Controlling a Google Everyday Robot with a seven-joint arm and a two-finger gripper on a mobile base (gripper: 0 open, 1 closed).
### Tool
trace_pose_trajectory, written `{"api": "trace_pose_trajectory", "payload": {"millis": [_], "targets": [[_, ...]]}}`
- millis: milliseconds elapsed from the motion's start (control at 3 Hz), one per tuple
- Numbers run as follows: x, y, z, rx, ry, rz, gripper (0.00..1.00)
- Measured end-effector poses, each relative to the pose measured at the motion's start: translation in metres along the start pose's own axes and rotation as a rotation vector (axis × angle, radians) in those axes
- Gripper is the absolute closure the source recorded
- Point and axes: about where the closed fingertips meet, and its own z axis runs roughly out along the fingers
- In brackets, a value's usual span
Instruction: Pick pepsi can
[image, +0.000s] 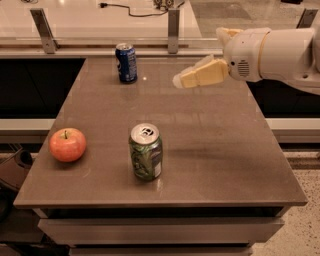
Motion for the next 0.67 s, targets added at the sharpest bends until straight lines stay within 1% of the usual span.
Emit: {"api": "trace_pose_trajectory", "payload": {"millis": [333,667], "targets": [[-0.0174,-0.0031,0.0287,-0.01,-0.087,0.01,0.0],[-0.019,-0.0053,0.0332,-0.008,-0.092,0.011,0.0]]}}
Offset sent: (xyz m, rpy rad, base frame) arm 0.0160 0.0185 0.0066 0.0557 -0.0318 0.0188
